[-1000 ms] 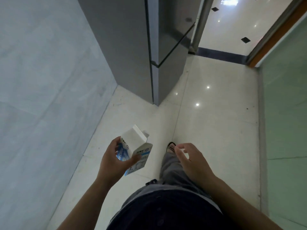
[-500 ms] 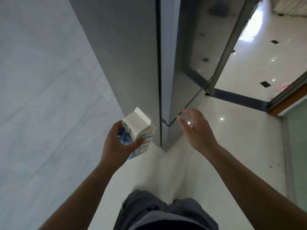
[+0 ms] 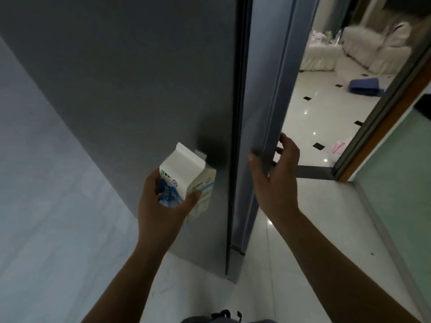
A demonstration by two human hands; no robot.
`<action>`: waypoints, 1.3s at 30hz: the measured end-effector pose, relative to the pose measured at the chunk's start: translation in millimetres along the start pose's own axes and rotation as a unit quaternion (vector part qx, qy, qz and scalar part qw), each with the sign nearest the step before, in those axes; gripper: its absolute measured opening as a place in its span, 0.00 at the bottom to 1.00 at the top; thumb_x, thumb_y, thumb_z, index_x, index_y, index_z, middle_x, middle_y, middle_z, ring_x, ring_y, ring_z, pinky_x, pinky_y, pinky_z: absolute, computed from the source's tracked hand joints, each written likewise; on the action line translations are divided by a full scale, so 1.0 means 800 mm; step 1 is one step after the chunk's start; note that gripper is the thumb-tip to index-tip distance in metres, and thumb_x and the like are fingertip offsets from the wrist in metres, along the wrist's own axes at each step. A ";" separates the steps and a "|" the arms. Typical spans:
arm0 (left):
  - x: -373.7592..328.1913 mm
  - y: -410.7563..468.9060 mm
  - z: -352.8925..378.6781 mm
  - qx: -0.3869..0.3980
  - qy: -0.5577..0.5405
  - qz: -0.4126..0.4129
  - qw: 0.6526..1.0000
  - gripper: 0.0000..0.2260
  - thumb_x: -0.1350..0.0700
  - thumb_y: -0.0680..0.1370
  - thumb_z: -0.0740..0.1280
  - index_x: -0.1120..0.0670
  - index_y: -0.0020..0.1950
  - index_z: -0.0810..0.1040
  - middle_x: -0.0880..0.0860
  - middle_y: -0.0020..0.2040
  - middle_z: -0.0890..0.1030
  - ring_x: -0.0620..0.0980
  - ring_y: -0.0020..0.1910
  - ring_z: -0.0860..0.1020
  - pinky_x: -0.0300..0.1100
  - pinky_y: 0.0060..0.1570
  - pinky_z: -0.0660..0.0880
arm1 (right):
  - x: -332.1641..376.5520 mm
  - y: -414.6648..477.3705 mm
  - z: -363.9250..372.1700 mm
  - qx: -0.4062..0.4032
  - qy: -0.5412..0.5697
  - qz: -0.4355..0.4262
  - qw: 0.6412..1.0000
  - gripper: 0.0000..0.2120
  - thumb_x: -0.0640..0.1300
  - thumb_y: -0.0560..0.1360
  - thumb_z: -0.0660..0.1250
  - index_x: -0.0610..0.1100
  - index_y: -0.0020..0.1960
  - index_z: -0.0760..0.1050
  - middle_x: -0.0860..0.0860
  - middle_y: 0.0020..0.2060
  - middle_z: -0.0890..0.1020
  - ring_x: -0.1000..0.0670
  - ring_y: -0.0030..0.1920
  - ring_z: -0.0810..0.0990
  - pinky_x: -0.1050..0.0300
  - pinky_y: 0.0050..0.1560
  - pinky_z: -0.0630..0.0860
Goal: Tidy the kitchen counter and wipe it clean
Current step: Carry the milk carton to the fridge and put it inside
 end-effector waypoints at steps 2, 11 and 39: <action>0.000 0.018 0.000 0.025 -0.011 0.010 1.000 0.27 0.56 0.65 0.75 0.49 0.61 0.67 0.38 0.52 0.75 0.37 0.50 0.76 0.27 0.36 0.74 | -0.003 0.000 0.005 -0.037 -0.006 0.013 0.999 0.30 0.48 0.73 0.68 0.44 0.69 0.58 0.51 0.64 0.66 0.58 0.58 0.73 0.55 0.58 0.77; 0.017 0.042 0.010 0.081 -0.045 0.004 0.996 0.31 0.55 0.62 0.76 0.46 0.60 0.65 0.35 0.53 0.72 0.37 0.53 0.74 0.34 0.45 0.77 | -0.018 -0.011 0.017 -0.090 0.003 0.060 0.994 0.30 0.50 0.71 0.68 0.55 0.67 0.56 0.58 0.61 0.69 0.68 0.56 0.69 0.81 0.49 0.66; -0.049 -0.020 0.045 0.001 -0.018 0.025 1.000 0.31 0.51 0.63 0.75 0.47 0.62 0.66 0.36 0.54 0.73 0.37 0.54 0.75 0.34 0.45 0.76 | -0.016 -0.011 -0.022 -0.038 -0.074 -0.086 0.993 0.27 0.44 0.76 0.65 0.41 0.70 0.57 0.40 0.67 0.70 0.43 0.67 0.70 0.46 0.60 0.75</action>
Point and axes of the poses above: each hand's wrist, its own y-axis towards the middle knuckle, its own z-axis out of the palm, x = y × z, the point moved 9 cm from there along y, towards the middle knuckle
